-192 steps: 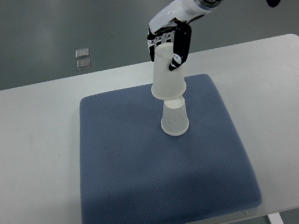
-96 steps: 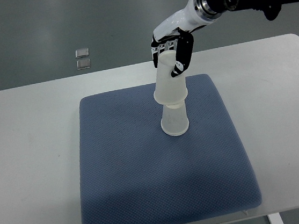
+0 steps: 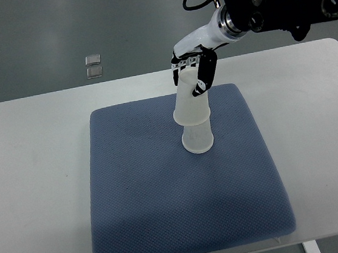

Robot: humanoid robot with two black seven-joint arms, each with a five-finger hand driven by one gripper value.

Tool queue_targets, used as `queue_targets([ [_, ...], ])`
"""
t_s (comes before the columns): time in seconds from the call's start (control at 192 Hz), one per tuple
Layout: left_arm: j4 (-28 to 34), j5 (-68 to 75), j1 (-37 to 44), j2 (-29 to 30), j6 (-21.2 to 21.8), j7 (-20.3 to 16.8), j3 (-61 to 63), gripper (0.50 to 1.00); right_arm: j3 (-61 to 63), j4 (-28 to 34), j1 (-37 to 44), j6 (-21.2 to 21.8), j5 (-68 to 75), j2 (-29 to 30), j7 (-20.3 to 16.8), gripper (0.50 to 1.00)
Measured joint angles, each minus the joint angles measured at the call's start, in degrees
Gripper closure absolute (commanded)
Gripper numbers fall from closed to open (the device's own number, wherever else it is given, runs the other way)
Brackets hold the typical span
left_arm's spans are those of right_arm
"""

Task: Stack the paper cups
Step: 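Lower the held cup down onto the cup on the pad, then open the right hand to release the stacked cup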

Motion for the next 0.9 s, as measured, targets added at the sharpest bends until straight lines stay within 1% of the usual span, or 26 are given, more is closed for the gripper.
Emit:
queue_targets([
  [0.255, 0.0, 0.0, 0.0, 0.0, 0.0, 0.0, 0.0, 0.5, -0.1, 0.0, -1.4, -1.3, 0.0, 0.4, 0.0, 0.859],
  [0.505, 0.0, 0.0, 0.0, 0.0, 0.0, 0.0, 0.0, 0.5, -0.2, 0.0, -2.2, -1.7, 0.0, 0.4, 0.0, 0.852],
  [0.765, 0.0, 0.0, 0.0, 0.0, 0.0, 0.0, 0.0, 0.5, -0.2, 0.0, -2.9, -2.6, 0.0, 0.5, 0.0, 0.818],
  [0.822, 0.0, 0.0, 0.0, 0.0, 0.0, 0.0, 0.0, 0.5, -0.2, 0.0, -3.1, -2.8, 0.0, 0.5, 0.0, 0.789],
  [0.869, 0.0, 0.0, 0.0, 0.0, 0.0, 0.0, 0.0, 0.5, -0.2, 0.0, -3.5, -3.2, 0.0, 0.5, 0.0, 0.781],
  [0.9, 0.0, 0.0, 0.0, 0.0, 0.0, 0.0, 0.0, 0.5, -0.2, 0.0, -3.7, -3.4, 0.0, 0.5, 0.0, 0.75],
])
